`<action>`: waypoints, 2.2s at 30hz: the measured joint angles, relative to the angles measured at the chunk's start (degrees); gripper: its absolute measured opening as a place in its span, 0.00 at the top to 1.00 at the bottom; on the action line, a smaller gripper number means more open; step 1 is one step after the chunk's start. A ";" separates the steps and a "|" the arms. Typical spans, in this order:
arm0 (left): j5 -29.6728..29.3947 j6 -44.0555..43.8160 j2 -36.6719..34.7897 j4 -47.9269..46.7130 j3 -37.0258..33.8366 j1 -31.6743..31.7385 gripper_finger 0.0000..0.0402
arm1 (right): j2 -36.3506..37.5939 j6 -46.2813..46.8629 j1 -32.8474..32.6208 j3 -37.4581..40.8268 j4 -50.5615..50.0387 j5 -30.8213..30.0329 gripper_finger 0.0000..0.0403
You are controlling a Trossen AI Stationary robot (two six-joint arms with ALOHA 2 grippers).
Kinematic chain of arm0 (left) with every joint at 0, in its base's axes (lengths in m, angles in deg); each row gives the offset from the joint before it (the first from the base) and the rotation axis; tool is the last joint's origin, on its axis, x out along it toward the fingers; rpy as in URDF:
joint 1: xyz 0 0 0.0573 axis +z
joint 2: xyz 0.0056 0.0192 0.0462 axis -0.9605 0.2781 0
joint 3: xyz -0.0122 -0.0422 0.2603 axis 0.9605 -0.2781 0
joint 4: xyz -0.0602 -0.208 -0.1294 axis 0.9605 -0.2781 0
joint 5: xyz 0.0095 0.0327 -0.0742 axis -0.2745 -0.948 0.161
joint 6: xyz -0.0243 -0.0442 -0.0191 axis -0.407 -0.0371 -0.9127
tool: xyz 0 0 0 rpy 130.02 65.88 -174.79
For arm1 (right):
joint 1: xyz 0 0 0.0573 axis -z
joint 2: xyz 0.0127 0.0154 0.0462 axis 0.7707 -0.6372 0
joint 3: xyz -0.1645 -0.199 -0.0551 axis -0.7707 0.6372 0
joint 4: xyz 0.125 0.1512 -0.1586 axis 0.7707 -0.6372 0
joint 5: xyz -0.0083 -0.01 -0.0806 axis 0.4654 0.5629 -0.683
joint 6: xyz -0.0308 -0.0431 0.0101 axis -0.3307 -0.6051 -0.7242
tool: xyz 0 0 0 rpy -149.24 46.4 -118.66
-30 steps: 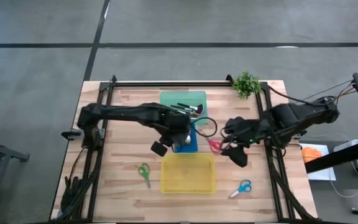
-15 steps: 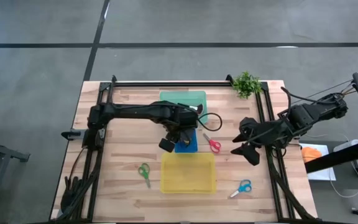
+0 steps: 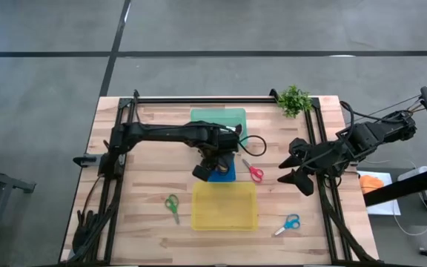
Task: Pick & Place Paint Supplies
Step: Put the red paint bottle into the blue bin
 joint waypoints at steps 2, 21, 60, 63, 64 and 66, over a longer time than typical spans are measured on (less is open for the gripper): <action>0.33 0.03 0.02 0.11 -0.91 0.33 0.70 | 0.07 -0.02 -0.01 0.00 -0.04 -0.01 0.33; 2.51 1.93 -0.07 5.84 -5.40 1.37 0.70 | 0.35 0.06 0.01 -0.02 -0.30 -0.99 0.33; 2.45 1.91 -0.04 12.68 -12.41 2.63 0.70 | 0.33 -0.04 0.02 -0.02 -0.30 -0.95 0.33; 2.50 1.58 -0.21 13.14 -13.27 2.61 0.70 | 0.33 -0.04 0.02 -0.02 -0.28 -0.95 0.33; 2.44 1.48 -0.22 13.18 -13.38 2.61 0.70 | 0.33 -0.04 0.01 -0.02 -0.29 -0.95 0.33; 2.40 0.76 -0.24 13.59 -13.39 2.61 0.70 | 0.33 -0.04 0.03 -0.02 -0.28 -0.94 0.33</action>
